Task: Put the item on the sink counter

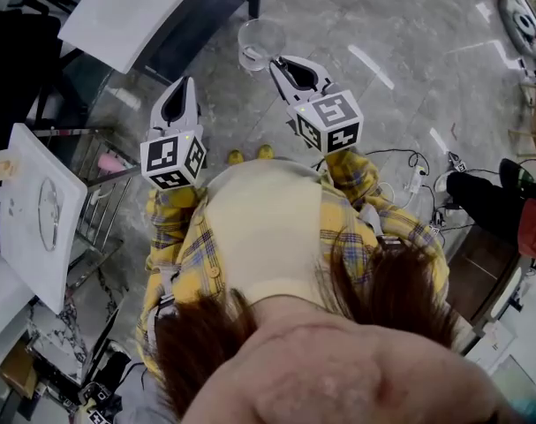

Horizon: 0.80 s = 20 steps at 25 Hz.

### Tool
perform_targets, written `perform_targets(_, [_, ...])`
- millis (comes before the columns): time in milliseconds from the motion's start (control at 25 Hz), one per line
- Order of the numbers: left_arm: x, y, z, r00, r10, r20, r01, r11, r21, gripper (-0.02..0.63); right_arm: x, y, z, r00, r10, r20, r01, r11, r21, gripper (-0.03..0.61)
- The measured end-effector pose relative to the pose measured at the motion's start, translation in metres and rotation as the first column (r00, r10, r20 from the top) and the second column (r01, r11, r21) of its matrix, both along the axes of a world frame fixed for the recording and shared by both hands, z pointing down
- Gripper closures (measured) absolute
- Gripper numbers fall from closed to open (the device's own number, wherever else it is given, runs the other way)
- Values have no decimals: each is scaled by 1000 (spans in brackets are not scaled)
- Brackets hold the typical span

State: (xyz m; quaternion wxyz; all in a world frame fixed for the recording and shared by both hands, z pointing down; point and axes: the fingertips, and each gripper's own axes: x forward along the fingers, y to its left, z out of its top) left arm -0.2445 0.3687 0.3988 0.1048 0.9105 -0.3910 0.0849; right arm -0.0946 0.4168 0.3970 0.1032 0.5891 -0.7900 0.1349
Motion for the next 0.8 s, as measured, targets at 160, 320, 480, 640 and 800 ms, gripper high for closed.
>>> perform_targets(160, [14,0,0,1000,-1,2,1,1000,7,607,8,1,1,1000,-18,-1,18,1000,0,541])
perform_targets(320, [31,3,5,1000,2,2,-2,1000,-1,607,18,3,3,999,-40,-4,40,999,4,541])
perform_targets(480, [37,3,14,1000,-2,5,2,1000,-25,607,25,-4,8,999,-49,-1,49,999,-9,541])
perform_targets(640, [33,-5,21,1000,-20,23,21,999,-46,607,25,-11,15,998,-61,12,61,998,-28,541])
perform_targets(800, [33,-28,24,1000,-20,18,21,999,-46,607,24,-33,18,998,-61,10,61,998,-30,541])
